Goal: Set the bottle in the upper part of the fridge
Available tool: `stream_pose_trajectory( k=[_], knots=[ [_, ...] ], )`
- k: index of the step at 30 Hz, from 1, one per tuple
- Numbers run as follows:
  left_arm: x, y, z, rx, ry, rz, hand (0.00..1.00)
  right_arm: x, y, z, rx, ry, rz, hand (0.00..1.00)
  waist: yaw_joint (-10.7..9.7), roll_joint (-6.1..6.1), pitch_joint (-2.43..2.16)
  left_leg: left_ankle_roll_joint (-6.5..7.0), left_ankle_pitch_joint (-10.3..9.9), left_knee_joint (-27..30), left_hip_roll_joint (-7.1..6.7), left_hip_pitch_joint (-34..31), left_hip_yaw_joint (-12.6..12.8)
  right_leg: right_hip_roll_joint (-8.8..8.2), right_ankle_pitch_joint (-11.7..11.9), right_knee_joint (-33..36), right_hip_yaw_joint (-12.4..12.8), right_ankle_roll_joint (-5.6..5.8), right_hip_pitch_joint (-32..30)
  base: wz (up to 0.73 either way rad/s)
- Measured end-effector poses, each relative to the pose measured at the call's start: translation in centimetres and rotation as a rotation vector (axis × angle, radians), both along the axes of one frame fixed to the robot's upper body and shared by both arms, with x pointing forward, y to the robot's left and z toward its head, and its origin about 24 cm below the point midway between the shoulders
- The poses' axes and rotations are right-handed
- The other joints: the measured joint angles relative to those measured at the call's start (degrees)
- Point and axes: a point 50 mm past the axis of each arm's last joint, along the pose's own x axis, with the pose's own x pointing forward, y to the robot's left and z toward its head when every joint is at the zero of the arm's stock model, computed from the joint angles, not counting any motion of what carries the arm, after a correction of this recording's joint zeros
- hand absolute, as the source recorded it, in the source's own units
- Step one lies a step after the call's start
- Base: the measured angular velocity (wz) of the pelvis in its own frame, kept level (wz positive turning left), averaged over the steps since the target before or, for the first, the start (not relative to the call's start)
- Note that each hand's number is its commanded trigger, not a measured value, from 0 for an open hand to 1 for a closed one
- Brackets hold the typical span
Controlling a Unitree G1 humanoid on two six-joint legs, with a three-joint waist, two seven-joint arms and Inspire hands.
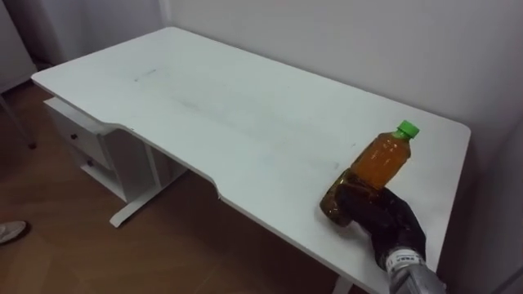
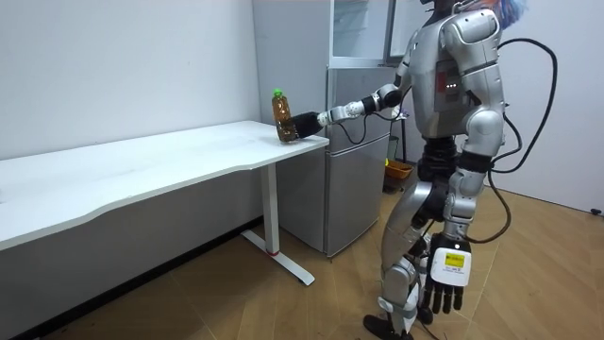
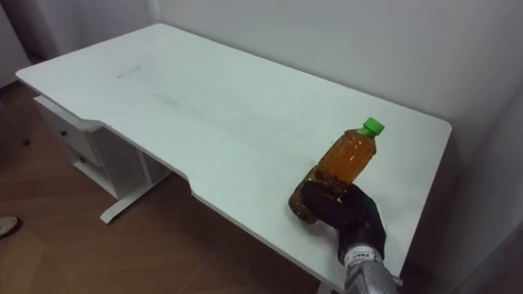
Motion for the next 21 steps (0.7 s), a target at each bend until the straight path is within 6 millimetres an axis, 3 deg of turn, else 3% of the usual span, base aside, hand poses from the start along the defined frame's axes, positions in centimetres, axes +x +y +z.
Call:
stream_pose_trajectory(
  k=[5,11,13,17,21],
  knots=[
    [-0.6,0.2,0.0,0.001,0.008,0.014,0.00,0.0,-0.5,0.1,-0.011,-0.004,0.027,1.00,0.0,0.57,-0.31,-0.04,0.2,-0.1,0.01,-0.1,0.0,-0.10,0.0,0.1,0.1,-0.02,-0.2,0.00],
    [-0.9,0.7,0.1,0.013,0.004,0.039,0.00,-0.1,-0.2,-0.5,-0.024,0.035,0.064,1.00,-0.1,0.62,-0.40,-0.08,0.2,-0.5,0.04,2.1,0.1,-0.04,-0.2,-0.4,0.2,-0.04,1.8,0.00],
    [-0.9,0.7,0.1,0.013,0.004,0.040,0.00,-0.2,0.1,-0.6,-0.026,0.048,0.089,1.00,0.0,0.41,-0.63,-0.08,0.2,-0.9,0.16,2.6,0.8,0.02,-0.2,-0.9,0.6,-0.03,2.3,-0.10],
    [-1.3,0.8,0.1,0.010,0.009,0.043,0.00,-0.3,0.9,0.4,-0.085,0.010,0.160,1.00,-0.4,0.39,-0.79,-0.02,0.2,-1.6,0.38,4.1,2.0,-0.11,-0.2,-1.0,1.7,0.00,2.9,-0.16],
    [-2.6,1.2,0.2,0.027,0.038,0.050,0.00,-0.9,1.8,1.9,-0.194,-0.087,0.237,1.00,-1.8,-0.07,-1.52,0.07,0.2,-3.3,0.34,7.8,2.9,-0.07,-0.1,-2.1,2.3,0.33,6.0,-0.07]
  ],
)
